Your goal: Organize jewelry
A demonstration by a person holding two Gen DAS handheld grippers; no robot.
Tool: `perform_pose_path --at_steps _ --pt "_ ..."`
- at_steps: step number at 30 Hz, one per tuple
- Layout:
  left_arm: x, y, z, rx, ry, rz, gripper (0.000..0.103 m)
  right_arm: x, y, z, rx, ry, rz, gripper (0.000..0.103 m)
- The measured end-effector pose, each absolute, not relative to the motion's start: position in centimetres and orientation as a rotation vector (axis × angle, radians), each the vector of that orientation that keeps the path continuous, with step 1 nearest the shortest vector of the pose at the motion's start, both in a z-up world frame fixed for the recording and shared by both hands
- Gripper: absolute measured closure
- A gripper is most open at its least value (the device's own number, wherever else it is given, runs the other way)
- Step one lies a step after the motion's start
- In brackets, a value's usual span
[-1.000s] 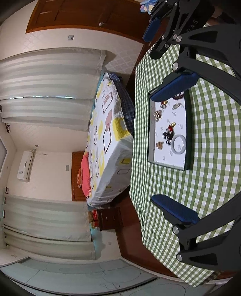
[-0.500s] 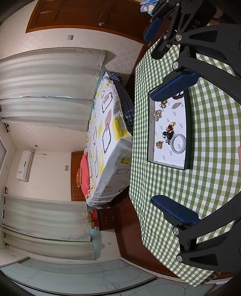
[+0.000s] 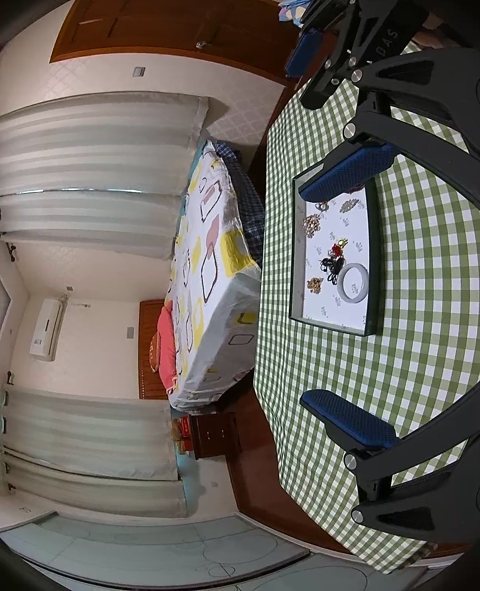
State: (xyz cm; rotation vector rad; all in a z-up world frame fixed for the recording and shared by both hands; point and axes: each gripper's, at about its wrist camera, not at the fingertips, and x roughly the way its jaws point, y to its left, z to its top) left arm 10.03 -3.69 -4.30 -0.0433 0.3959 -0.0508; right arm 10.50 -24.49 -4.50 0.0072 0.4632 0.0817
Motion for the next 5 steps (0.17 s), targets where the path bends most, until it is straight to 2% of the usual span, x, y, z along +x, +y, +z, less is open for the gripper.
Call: perform_pose_path --at_steps 5 --pt "11.19 -2.96 -5.13 -0.051 0.430 -0.034 0.004 10.93 -25.18 -5.14 0.020 0.480 0.077 0.045"
